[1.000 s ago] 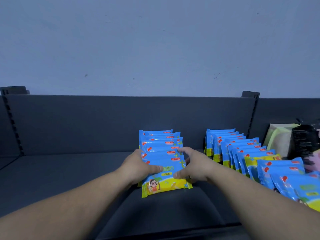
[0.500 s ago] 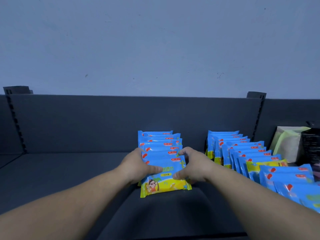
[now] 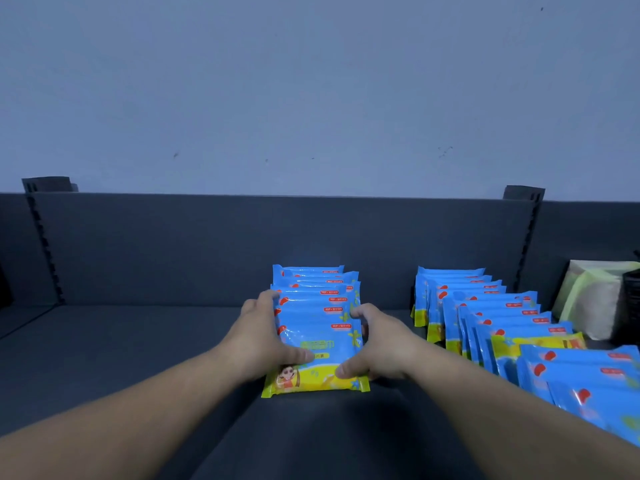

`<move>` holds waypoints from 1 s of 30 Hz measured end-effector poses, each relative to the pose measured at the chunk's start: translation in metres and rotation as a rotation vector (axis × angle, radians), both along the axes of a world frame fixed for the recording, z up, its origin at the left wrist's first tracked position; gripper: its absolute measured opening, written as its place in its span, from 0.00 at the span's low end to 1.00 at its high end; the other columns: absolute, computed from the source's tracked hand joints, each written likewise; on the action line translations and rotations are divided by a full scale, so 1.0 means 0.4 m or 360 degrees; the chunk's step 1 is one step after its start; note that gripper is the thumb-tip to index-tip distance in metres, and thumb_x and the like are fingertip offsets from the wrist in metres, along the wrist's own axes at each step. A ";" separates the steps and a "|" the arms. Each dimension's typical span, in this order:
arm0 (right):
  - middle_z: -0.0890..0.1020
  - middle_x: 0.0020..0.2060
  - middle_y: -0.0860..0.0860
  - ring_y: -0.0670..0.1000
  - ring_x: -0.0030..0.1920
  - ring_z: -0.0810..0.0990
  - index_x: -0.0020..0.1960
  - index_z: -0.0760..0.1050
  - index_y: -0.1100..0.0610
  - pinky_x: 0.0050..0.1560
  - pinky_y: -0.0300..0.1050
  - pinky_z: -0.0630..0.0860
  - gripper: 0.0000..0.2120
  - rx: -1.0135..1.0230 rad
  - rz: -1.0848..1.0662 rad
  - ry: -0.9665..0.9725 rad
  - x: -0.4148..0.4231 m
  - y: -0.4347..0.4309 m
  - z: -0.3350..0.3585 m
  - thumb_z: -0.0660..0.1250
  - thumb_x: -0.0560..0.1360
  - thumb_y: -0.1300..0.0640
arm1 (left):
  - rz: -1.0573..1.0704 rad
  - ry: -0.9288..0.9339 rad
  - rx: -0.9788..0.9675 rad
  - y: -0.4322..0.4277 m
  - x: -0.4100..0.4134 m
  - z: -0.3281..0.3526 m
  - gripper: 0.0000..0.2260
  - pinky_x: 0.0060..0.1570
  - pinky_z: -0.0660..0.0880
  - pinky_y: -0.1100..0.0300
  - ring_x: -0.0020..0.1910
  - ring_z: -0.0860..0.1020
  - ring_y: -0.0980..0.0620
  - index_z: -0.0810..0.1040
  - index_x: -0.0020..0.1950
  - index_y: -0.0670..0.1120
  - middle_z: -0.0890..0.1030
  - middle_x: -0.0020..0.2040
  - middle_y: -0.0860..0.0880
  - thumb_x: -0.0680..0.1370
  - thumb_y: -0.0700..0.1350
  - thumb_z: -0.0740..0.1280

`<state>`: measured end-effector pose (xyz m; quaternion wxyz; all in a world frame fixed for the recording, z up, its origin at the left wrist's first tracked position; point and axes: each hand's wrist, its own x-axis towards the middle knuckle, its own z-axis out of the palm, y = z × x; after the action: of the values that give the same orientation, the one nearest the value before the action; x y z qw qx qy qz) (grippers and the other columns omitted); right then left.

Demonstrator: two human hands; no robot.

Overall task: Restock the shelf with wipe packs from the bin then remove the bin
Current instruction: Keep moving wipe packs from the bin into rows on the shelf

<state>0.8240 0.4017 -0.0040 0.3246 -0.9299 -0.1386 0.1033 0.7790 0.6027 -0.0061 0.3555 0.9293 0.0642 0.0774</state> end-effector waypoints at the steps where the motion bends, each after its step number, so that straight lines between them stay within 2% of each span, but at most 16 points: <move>1: 0.75 0.59 0.47 0.50 0.58 0.77 0.73 0.59 0.48 0.58 0.49 0.78 0.49 -0.0003 -0.0001 -0.0033 -0.003 0.001 -0.002 0.83 0.59 0.53 | -0.0021 -0.0019 0.0028 -0.002 -0.001 0.003 0.53 0.62 0.72 0.58 0.61 0.72 0.55 0.55 0.75 0.51 0.63 0.66 0.52 0.58 0.54 0.82; 4: 0.72 0.63 0.48 0.49 0.62 0.73 0.73 0.58 0.50 0.62 0.44 0.73 0.48 0.0025 -0.0066 -0.0205 -0.021 0.018 -0.006 0.81 0.61 0.52 | -0.0051 -0.0112 0.0178 0.000 0.007 0.014 0.52 0.62 0.69 0.62 0.63 0.71 0.54 0.53 0.76 0.51 0.62 0.68 0.51 0.61 0.53 0.81; 6: 0.70 0.64 0.49 0.49 0.63 0.71 0.74 0.57 0.50 0.62 0.42 0.71 0.47 0.0053 -0.0110 -0.0271 -0.030 0.027 -0.009 0.80 0.63 0.53 | -0.0085 -0.0147 0.0207 0.004 0.011 0.019 0.52 0.63 0.70 0.60 0.63 0.71 0.54 0.51 0.77 0.51 0.61 0.69 0.51 0.62 0.53 0.81; 10: 0.75 0.62 0.46 0.47 0.60 0.76 0.73 0.59 0.49 0.61 0.43 0.74 0.47 -0.0001 -0.0118 -0.0162 -0.032 0.026 -0.003 0.81 0.61 0.52 | -0.0224 -0.0018 0.0264 0.029 0.003 0.016 0.50 0.61 0.68 0.64 0.63 0.70 0.55 0.51 0.77 0.50 0.60 0.69 0.51 0.64 0.57 0.78; 12: 0.78 0.59 0.44 0.46 0.57 0.78 0.72 0.60 0.49 0.59 0.42 0.75 0.47 -0.0015 -0.0152 -0.0134 -0.034 0.028 -0.002 0.82 0.60 0.52 | -0.0273 -0.0044 0.0276 0.043 -0.002 0.014 0.49 0.59 0.68 0.65 0.61 0.69 0.56 0.52 0.76 0.50 0.59 0.69 0.52 0.64 0.58 0.78; 14: 0.79 0.58 0.43 0.45 0.56 0.78 0.72 0.61 0.48 0.57 0.40 0.75 0.46 -0.0024 -0.0199 -0.0152 -0.042 0.035 -0.001 0.81 0.60 0.53 | -0.0304 -0.0114 0.0297 0.054 -0.007 0.013 0.48 0.59 0.69 0.64 0.61 0.69 0.57 0.53 0.76 0.50 0.57 0.69 0.55 0.64 0.59 0.77; 17: 0.79 0.58 0.43 0.45 0.56 0.78 0.71 0.61 0.48 0.54 0.40 0.76 0.44 -0.0044 -0.0282 -0.0163 -0.060 0.045 0.005 0.81 0.61 0.54 | -0.0370 -0.0250 0.0404 0.069 -0.020 0.005 0.46 0.61 0.69 0.60 0.66 0.66 0.55 0.56 0.74 0.52 0.54 0.70 0.57 0.64 0.62 0.76; 20: 0.78 0.57 0.45 0.47 0.56 0.78 0.72 0.61 0.49 0.56 0.45 0.78 0.45 -0.0031 -0.0402 -0.0117 -0.076 0.053 0.008 0.81 0.62 0.56 | -0.0490 -0.0395 0.0627 0.080 -0.029 -0.004 0.41 0.67 0.64 0.58 0.71 0.59 0.54 0.58 0.73 0.54 0.52 0.72 0.56 0.66 0.63 0.72; 23: 0.77 0.60 0.47 0.49 0.58 0.77 0.74 0.59 0.50 0.59 0.47 0.77 0.49 -0.0061 -0.0536 -0.0114 -0.088 0.066 0.007 0.82 0.61 0.54 | -0.0589 -0.0480 0.0855 0.084 -0.024 -0.005 0.35 0.69 0.58 0.58 0.71 0.57 0.53 0.61 0.72 0.53 0.57 0.71 0.54 0.70 0.64 0.68; 27: 0.75 0.64 0.49 0.50 0.60 0.75 0.75 0.58 0.52 0.56 0.42 0.74 0.47 -0.0169 -0.0678 -0.0203 -0.111 0.091 0.009 0.80 0.64 0.52 | -0.0585 -0.0525 0.0986 0.080 -0.008 -0.003 0.33 0.67 0.60 0.56 0.69 0.62 0.50 0.62 0.71 0.51 0.63 0.67 0.52 0.71 0.63 0.66; 30: 0.76 0.61 0.50 0.50 0.58 0.76 0.74 0.59 0.52 0.55 0.42 0.75 0.44 -0.0225 -0.0733 -0.0266 -0.132 0.114 0.008 0.78 0.65 0.51 | -0.0609 -0.0600 0.0971 0.082 -0.016 -0.013 0.31 0.67 0.59 0.57 0.68 0.62 0.50 0.62 0.71 0.50 0.63 0.67 0.52 0.72 0.60 0.66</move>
<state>0.7712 0.4472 -0.0009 0.2611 -0.9627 0.0583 -0.0411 0.7726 0.6355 -0.0112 0.0769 0.9568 -0.2021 0.1943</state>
